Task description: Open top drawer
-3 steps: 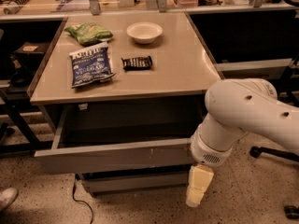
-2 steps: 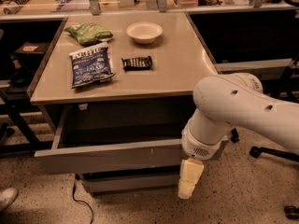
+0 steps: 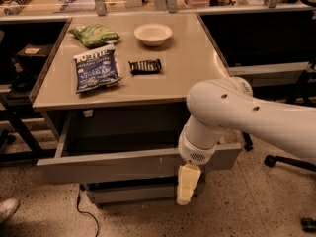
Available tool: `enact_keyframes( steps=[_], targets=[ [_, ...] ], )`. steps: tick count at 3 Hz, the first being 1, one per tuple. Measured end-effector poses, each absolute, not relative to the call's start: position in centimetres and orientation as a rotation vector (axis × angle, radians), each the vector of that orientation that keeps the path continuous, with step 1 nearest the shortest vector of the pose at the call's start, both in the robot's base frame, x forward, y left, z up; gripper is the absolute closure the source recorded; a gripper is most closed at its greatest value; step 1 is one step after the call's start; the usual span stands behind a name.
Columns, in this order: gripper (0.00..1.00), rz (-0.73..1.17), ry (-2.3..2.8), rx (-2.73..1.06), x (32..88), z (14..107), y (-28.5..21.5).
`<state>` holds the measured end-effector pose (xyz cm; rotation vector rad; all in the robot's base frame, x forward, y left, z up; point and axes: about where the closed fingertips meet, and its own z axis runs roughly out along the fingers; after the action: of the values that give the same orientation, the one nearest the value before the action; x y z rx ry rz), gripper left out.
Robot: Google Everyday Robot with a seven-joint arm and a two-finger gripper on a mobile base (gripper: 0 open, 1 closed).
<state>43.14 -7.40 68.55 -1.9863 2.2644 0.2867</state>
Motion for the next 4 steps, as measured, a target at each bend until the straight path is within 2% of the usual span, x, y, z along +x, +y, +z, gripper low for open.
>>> enact_keyframes(
  steps=[2, 4],
  targets=[
    [0.00, 0.346, 2.306, -2.077, 41.4, 65.2, -7.2],
    [0.00, 0.342, 2.338, -2.062, 40.3, 66.3, -8.2]
  ],
)
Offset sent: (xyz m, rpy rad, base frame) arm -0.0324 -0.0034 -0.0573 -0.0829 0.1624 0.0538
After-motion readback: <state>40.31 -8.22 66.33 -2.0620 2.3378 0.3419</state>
